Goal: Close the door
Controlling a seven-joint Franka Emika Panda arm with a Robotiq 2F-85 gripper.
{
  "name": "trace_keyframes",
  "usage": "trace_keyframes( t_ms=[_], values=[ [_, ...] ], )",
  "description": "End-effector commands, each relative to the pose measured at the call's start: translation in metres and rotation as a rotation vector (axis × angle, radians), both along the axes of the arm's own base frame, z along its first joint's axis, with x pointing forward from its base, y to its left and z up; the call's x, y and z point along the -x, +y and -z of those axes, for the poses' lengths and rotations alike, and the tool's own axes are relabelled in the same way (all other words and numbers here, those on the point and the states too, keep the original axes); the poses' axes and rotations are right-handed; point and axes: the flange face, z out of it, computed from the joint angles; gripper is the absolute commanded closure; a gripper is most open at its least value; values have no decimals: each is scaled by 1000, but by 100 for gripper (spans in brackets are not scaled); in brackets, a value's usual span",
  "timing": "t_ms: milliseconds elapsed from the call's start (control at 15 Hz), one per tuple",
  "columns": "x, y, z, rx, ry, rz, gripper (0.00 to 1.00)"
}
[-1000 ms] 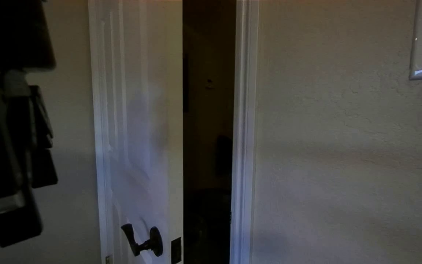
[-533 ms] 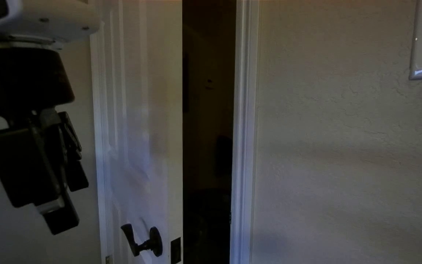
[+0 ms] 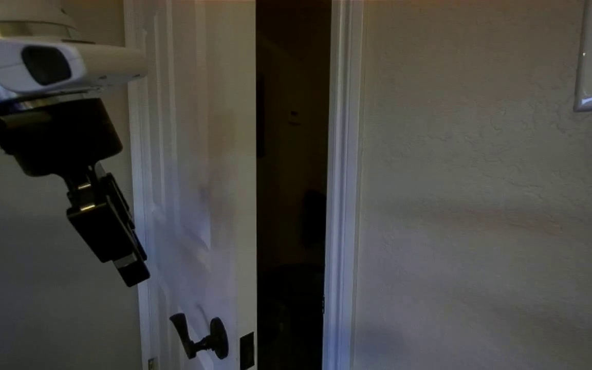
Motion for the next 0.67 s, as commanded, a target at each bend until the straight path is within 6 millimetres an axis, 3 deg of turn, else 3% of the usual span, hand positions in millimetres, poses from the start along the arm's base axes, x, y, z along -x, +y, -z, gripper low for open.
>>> trace_keyframes(
  t_ms=[0,67,200,600],
  values=[
    [-23,11,1,-32,-63,-32,85],
    [-29,14,-1,-40,-79,-40,93],
    [-39,19,-3,-51,-107,-56,99],
    [-69,28,-19,-92,-179,-84,96]
  ],
)
